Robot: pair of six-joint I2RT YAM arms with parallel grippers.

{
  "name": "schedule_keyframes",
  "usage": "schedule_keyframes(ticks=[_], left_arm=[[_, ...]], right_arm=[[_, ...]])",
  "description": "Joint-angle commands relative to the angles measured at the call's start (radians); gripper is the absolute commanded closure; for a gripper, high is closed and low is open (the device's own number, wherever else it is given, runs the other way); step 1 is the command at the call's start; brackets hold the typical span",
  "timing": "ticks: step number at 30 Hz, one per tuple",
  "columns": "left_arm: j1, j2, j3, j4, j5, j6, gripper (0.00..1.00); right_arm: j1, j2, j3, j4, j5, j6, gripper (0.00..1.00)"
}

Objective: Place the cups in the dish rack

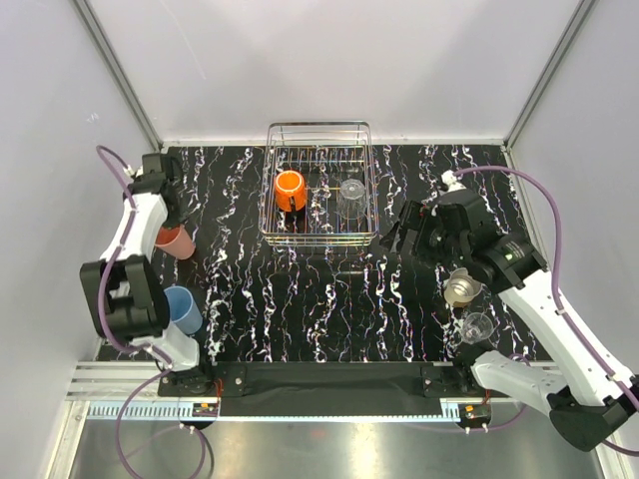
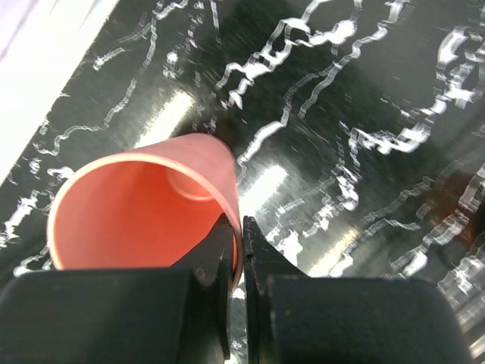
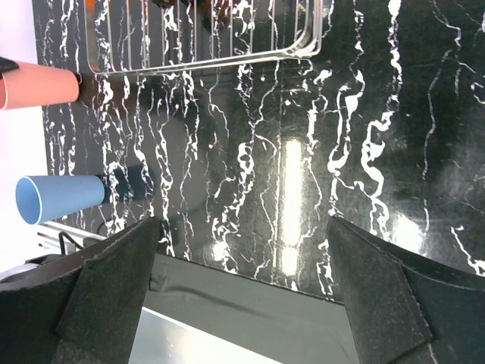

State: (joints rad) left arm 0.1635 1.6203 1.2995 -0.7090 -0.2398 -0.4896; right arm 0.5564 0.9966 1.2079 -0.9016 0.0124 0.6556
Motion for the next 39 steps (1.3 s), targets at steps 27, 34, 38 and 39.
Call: schedule_keyframes(ticks=[27,34,38,39], left_arm=[[-0.525,-0.692,-0.267,0.633,0.948,-0.311,1.0],[-0.755,-0.761,-0.379,0.914,0.788,-0.529,1.0],[-0.802,-0.775,-0.376,0.922,0.706,-0.552,1.0],[-0.809,-0.778,-0.37,0.916,0.695,-0.552,1.0]], right_arm=[[0.005,-0.202,-0.252,0.762,-0.319,0.098,0.0],[0.005,-0.263,-0.364,0.977,-0.42,0.22,0.0],[0.005,-0.277,-0.357,0.953,-0.456,0.216,0.0],[0.005,-0.292,-0.357,0.942,-0.454,0.211,0.0]])
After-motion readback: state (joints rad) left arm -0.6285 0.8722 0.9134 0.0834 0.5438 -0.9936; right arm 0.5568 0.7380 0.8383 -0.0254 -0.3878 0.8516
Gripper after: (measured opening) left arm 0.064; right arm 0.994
